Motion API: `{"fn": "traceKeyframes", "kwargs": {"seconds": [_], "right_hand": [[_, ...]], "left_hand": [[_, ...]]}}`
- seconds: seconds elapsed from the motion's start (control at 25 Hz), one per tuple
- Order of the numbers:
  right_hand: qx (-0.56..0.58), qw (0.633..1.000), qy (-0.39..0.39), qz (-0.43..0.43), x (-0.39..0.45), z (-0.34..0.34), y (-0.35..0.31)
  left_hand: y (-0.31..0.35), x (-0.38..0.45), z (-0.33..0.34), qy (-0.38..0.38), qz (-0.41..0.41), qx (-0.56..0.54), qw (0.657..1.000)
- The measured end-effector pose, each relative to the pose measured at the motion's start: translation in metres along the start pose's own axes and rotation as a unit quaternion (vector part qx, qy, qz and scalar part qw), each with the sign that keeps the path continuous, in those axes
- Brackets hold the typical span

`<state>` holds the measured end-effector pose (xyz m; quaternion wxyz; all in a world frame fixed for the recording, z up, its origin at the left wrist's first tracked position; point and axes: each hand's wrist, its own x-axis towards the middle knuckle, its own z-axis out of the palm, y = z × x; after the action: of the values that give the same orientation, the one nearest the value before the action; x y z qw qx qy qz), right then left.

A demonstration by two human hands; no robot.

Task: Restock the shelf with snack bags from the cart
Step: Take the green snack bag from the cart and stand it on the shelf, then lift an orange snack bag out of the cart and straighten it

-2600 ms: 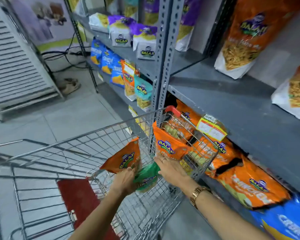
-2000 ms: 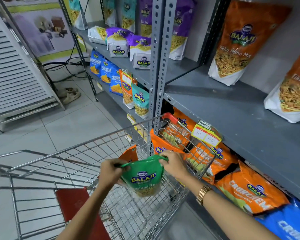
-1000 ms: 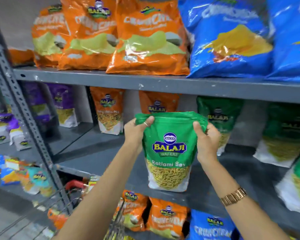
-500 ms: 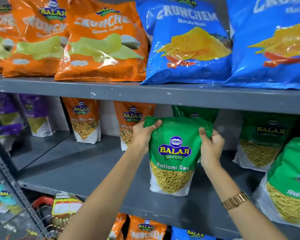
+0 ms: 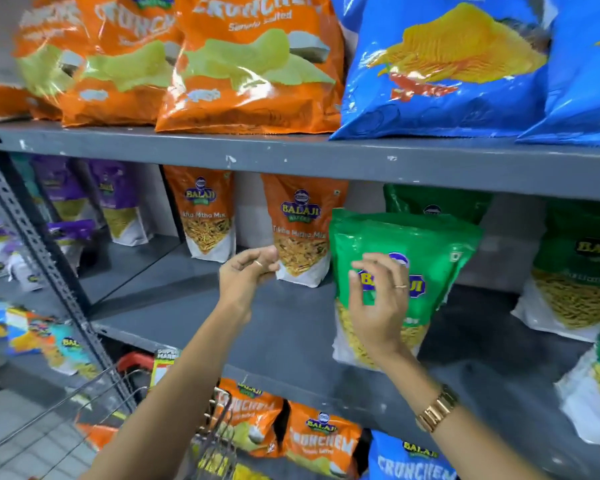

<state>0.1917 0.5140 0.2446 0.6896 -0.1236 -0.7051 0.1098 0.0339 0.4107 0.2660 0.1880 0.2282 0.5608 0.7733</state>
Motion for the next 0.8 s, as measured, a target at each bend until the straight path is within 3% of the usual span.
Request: {"fn": "traceKeyframes", "kwargs": {"seconds": [0.24, 0.44, 0.68, 0.8], "right_hand": [[0.081, 0.972, -0.220, 0.035, -0.090, 0.073, -0.061], [0.106, 0.903, -0.406, 0.092, -0.162, 0.133, -0.119], [0.078, 0.818, -0.557, 0.122, -0.237, 0.183, -0.157], [0.025, 0.749, -0.648, 0.136, -0.259, 0.198, -0.163]], "left_hand": [[-0.030, -0.018, -0.161, 0.120, -0.055, 0.068, 0.989], [-0.060, -0.046, -0.292, 0.208, -0.114, 0.127, 0.963], [-0.104, -0.072, -0.390, 0.202, -0.172, 0.241, 0.934], [-0.123, -0.065, -0.413, 0.187, -0.205, 0.298, 0.914]]}}
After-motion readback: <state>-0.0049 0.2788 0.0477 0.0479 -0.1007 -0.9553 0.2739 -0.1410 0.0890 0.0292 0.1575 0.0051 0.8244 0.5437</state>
